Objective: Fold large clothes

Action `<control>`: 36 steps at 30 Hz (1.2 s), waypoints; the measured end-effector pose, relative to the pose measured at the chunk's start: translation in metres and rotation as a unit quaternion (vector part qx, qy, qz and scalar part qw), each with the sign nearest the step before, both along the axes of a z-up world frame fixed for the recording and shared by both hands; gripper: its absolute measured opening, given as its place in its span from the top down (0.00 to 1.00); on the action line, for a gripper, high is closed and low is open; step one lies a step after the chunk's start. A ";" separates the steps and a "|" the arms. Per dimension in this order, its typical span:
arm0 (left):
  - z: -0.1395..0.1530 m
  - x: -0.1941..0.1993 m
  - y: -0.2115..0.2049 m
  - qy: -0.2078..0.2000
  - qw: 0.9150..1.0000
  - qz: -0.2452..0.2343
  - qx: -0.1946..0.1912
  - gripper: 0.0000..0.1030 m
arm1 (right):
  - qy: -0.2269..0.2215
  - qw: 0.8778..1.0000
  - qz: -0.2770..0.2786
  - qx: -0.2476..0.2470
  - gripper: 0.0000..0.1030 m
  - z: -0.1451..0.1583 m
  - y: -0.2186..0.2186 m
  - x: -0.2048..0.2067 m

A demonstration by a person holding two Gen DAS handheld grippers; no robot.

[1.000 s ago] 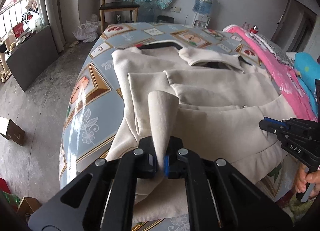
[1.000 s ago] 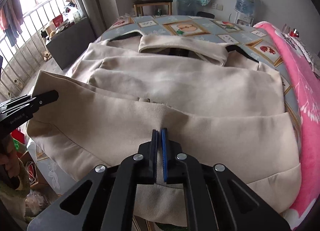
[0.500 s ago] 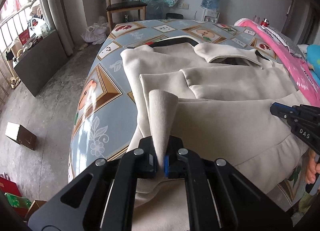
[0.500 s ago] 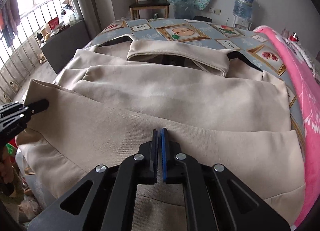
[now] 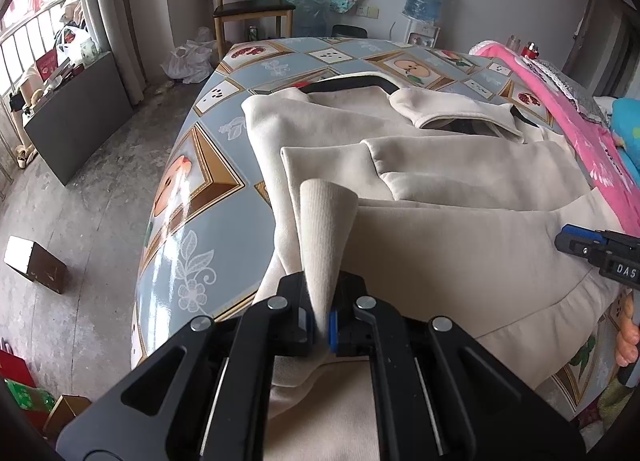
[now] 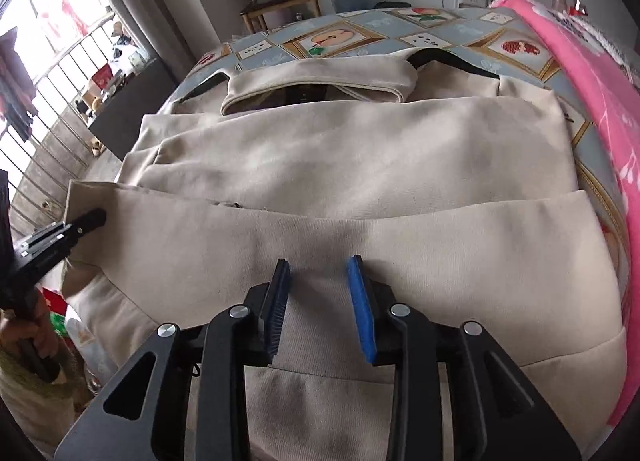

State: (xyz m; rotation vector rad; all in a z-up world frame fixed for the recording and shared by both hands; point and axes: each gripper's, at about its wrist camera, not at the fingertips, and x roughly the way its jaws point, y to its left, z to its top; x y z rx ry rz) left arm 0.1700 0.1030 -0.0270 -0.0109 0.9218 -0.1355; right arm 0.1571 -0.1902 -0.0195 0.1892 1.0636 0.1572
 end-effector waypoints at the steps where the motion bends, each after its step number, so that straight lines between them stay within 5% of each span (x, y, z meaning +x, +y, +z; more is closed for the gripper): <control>1: 0.002 -0.001 0.000 -0.001 1.000 -0.001 -0.001 0.95 | -0.009 1.000 -0.007 0.007 0.70 0.009 -0.006 -0.004; 5: 0.000 -0.002 0.002 0.001 1.000 -0.002 -0.007 0.95 | -0.041 0.997 -0.050 -0.034 0.70 0.035 -0.041 -0.032; 8: -0.002 -0.002 0.001 0.001 1.000 -0.006 -0.003 0.95 | -0.020 0.994 -0.096 -0.048 0.70 0.019 -0.078 -0.043; 11: -0.003 0.000 -0.001 0.004 1.000 -0.007 -0.001 0.95 | -0.019 0.995 -0.101 -0.004 0.70 -0.010 -0.100 -0.048; 14: -0.003 0.002 -0.001 0.007 1.000 -0.004 0.000 0.95 | -0.017 0.995 -0.094 0.034 0.70 0.000 -0.110 -0.047; 20: -0.005 0.004 -0.002 0.012 1.000 -0.001 0.002 0.95 | -0.044 0.985 -0.120 0.115 0.54 0.019 -0.163 -0.040; 26: -0.005 0.005 -0.004 0.015 1.000 0.004 0.010 0.95 | 0.012 0.990 -0.106 0.087 0.51 -0.009 -0.175 -0.016; 31: -0.005 0.007 -0.007 0.020 1.000 0.008 0.020 0.95 | 0.002 0.992 -0.075 0.100 0.52 -0.006 -0.167 -0.018; 33: -0.005 0.007 -0.009 0.020 0.999 0.009 0.024 0.95 | -0.012 0.996 -0.063 0.056 0.62 0.003 -0.157 -0.023; 36: -0.006 0.008 -0.009 0.021 0.999 0.011 0.028 0.95 | -0.033 0.999 -0.039 0.006 0.65 0.015 -0.140 -0.032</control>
